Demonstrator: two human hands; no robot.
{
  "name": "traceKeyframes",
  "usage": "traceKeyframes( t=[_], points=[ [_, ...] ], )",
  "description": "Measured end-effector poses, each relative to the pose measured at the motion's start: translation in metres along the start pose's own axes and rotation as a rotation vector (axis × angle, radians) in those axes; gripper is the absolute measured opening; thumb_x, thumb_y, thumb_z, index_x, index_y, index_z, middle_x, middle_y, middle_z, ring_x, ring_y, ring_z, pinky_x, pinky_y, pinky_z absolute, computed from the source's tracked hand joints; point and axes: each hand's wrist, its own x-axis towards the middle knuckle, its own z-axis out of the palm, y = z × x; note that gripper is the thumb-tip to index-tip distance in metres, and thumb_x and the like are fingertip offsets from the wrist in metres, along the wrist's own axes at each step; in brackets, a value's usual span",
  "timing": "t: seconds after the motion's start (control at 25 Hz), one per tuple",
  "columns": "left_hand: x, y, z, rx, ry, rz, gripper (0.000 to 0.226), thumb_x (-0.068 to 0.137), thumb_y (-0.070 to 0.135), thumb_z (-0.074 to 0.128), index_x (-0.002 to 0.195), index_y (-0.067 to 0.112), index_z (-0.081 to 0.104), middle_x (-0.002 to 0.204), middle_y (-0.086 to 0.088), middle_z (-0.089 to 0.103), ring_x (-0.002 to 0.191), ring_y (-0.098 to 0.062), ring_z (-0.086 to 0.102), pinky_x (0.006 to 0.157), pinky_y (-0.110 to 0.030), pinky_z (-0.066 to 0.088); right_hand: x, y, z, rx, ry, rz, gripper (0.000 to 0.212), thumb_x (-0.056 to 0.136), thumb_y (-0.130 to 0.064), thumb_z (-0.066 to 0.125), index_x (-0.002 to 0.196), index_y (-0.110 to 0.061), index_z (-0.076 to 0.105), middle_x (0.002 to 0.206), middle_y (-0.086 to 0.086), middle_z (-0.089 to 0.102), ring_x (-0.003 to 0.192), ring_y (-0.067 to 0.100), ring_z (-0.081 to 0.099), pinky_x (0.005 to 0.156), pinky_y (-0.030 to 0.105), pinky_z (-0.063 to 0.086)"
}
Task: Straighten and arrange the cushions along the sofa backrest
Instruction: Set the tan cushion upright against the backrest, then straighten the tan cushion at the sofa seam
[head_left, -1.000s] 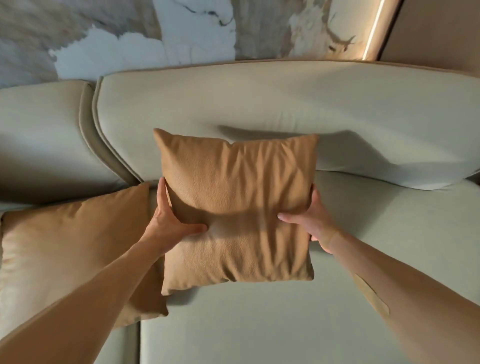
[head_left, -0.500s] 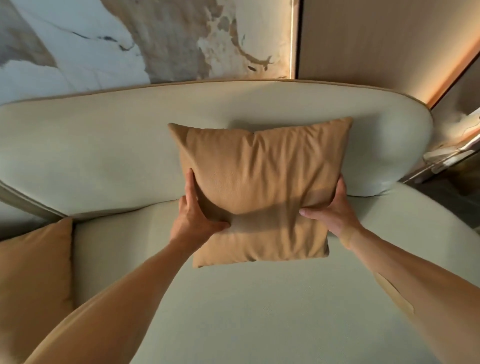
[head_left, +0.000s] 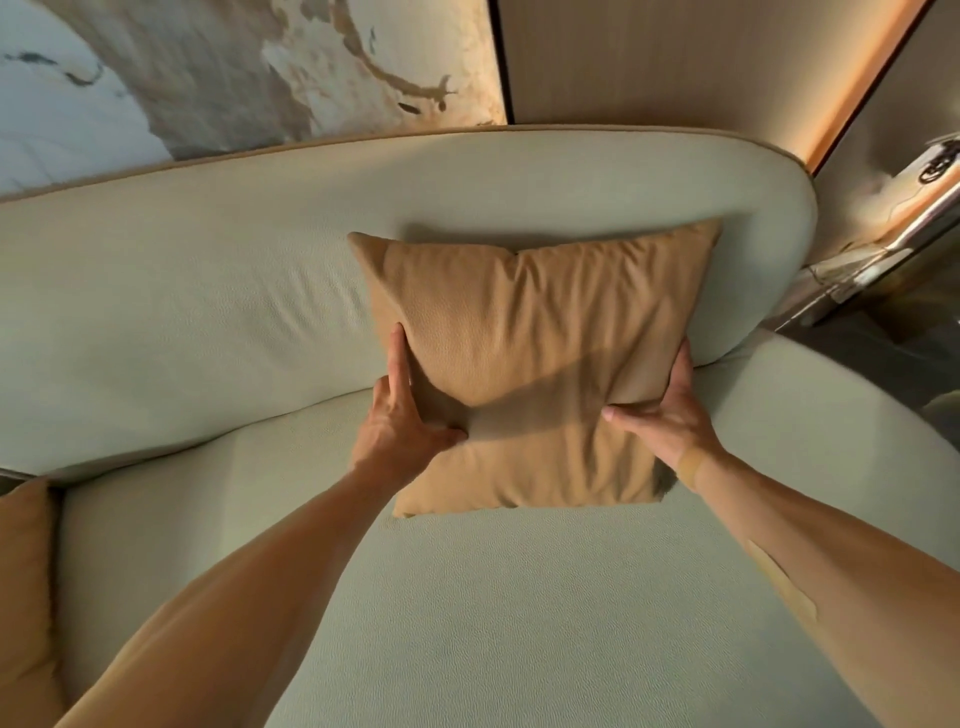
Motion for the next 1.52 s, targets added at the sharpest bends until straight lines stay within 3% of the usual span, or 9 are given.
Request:
traceKeyframes(
  t=[0.16,0.28,0.48,0.64,0.76,0.92,1.08,1.28,1.52],
  points=[
    [0.005,-0.002,0.007,0.054,-0.008,-0.006,0.141,0.062,0.028,0.089,0.144,0.048,-0.025,0.147,-0.013,0.035,0.126,-0.034,0.048,0.099,-0.047,0.046,0.015,0.002,0.005,-0.021,-0.018,0.022,0.122,0.069,-0.016,0.084,0.154,-0.036,-0.001,0.143,-0.008,0.045,0.129,0.015,0.048,0.113,0.031,0.034],
    [0.009,-0.002,0.005,0.197,-0.050,-0.019,0.139,0.064,0.042,0.086,0.140,0.051,-0.030,0.142,-0.010,0.040,0.117,-0.037,0.056,0.092,-0.054,0.049,0.021,0.005,0.004,-0.136,-0.030,0.029,0.120,0.072,-0.022,0.082,0.153,-0.035,-0.004,0.151,0.004,0.039,0.134,0.021,0.044,0.115,0.037,0.033],
    [-0.003,-0.003,-0.016,0.340,-0.067,0.006,0.130,0.069,0.054,0.079,0.141,0.051,-0.029,0.148,-0.001,0.036,0.125,-0.031,0.051,0.087,-0.053,0.052,0.000,-0.015,0.022,-0.409,0.012,-0.085,0.114,0.079,-0.028,0.076,0.154,-0.027,-0.009,0.161,0.017,0.002,0.148,0.029,0.015,0.116,0.028,0.017],
    [-0.027,-0.018,-0.054,0.412,-0.054,-0.002,0.121,0.074,0.059,0.072,0.142,0.050,-0.028,0.158,0.006,0.020,0.136,-0.025,0.039,0.091,-0.048,0.051,-0.035,-0.039,0.053,-0.713,-0.123,-0.217,0.112,0.077,-0.057,0.069,0.146,-0.047,-0.019,0.162,0.009,-0.015,0.149,0.039,0.000,0.114,0.059,0.025],
    [-0.050,-0.045,-0.090,0.412,-0.017,-0.035,0.118,0.075,0.062,0.069,0.143,0.049,-0.026,0.161,0.004,0.015,0.141,-0.024,0.032,0.097,-0.046,0.046,-0.066,-0.066,0.085,-0.791,-0.258,-0.271,0.105,0.079,-0.063,0.063,0.144,-0.051,-0.018,0.162,0.002,-0.020,0.149,0.039,0.002,0.108,0.060,0.035],
    [-0.091,-0.109,-0.156,0.386,0.045,-0.108,0.115,0.075,0.063,0.068,0.143,0.051,-0.024,0.161,0.007,0.014,0.143,-0.022,0.027,0.101,-0.046,0.044,-0.101,-0.097,0.143,-0.826,-0.330,-0.338,0.100,0.077,-0.064,0.063,0.148,-0.051,-0.008,0.163,-0.005,-0.013,0.149,0.034,0.003,0.107,0.059,0.036],
    [-0.147,-0.199,-0.241,0.392,0.131,-0.221,0.115,0.072,0.064,0.069,0.146,0.049,-0.017,0.162,0.009,0.013,0.145,-0.020,0.022,0.104,-0.048,0.041,-0.155,-0.129,0.226,-0.860,-0.438,-0.395,0.099,0.080,-0.063,0.060,0.147,-0.052,-0.011,0.164,-0.003,-0.004,0.149,0.034,0.005,0.108,0.059,0.033],
    [-0.212,-0.311,-0.341,0.384,0.191,-0.358,0.116,0.070,0.064,0.072,0.147,0.049,-0.014,0.161,0.009,0.015,0.145,-0.021,0.023,0.105,-0.051,0.041,-0.242,-0.167,0.351,-0.859,-0.599,-0.527,0.095,0.080,-0.066,0.056,0.145,-0.055,-0.012,0.163,-0.008,-0.008,0.149,0.031,0.005,0.109,0.058,0.030],
    [-0.274,-0.423,-0.410,0.391,0.158,-0.482,0.116,0.067,0.075,0.065,0.149,0.046,-0.012,0.162,0.002,0.010,0.146,-0.026,0.022,0.105,-0.052,0.038,-0.319,-0.200,0.469,-0.918,-0.757,-0.561,0.092,0.082,-0.067,0.054,0.147,-0.054,-0.010,0.163,-0.009,-0.014,0.150,0.029,0.000,0.113,0.057,0.025]
  ],
)
